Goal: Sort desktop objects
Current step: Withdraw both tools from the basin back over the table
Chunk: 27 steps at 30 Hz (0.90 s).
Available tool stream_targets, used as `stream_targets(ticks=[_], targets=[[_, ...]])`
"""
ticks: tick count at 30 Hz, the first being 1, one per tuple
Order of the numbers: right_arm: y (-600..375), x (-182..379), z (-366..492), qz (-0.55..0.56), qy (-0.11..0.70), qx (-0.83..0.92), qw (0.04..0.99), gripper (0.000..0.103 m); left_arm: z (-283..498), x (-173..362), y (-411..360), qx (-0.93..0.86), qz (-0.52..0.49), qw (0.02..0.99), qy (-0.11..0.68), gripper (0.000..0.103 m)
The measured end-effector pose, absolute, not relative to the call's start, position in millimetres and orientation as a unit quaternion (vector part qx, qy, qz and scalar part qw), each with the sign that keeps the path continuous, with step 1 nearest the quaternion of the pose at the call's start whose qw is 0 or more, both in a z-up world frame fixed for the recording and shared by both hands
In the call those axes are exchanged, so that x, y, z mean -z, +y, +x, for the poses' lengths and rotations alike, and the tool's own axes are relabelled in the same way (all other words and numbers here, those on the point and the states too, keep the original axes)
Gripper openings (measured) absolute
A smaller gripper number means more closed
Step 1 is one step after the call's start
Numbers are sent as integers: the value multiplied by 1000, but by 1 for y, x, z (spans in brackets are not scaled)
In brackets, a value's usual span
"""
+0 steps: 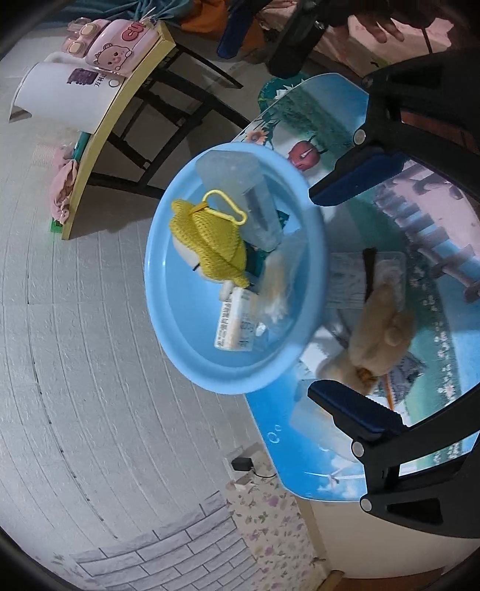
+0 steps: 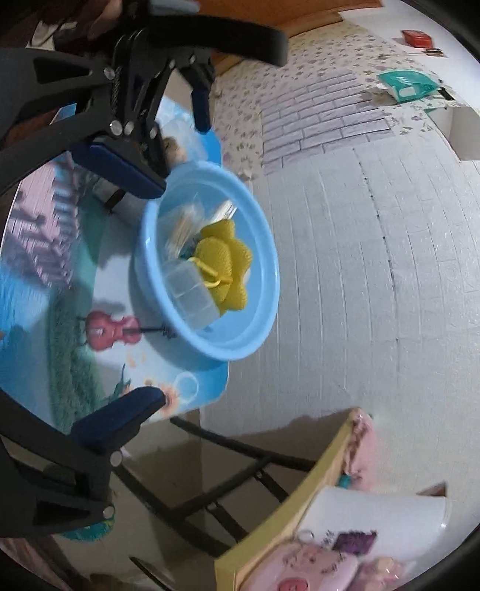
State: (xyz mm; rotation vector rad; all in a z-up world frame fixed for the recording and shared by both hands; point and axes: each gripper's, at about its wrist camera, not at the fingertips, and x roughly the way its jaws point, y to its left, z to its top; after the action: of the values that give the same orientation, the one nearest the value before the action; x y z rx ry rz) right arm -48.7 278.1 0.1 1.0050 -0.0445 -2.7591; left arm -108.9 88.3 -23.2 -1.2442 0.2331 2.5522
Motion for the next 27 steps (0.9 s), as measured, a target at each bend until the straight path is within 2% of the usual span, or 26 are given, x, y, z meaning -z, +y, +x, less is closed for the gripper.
stream_targets(ticks=[4, 7, 11, 14, 18, 27], targets=[[279, 16, -41, 387, -12, 915, 112, 103, -101, 28, 86, -886, -436, 140, 73, 96], [279, 19, -29, 367, -7, 925, 102, 103, -95, 34, 85, -885, -437, 146, 70, 96], [275, 29, -24, 392, -11, 914, 100, 103, -88, 38, 89, -882, -435, 158, 89, 96], [266, 31, -20, 407, -17, 906, 117, 95, -81, 35, 83, -887, -422, 163, 92, 96], [247, 30, -14, 396, 20, 911, 114, 95, -85, 42, 68, -886, -430, 152, 88, 96], [231, 40, -17, 403, 12, 908, 112, 91, -81, 51, 20, -892, -433, 117, 48, 96]])
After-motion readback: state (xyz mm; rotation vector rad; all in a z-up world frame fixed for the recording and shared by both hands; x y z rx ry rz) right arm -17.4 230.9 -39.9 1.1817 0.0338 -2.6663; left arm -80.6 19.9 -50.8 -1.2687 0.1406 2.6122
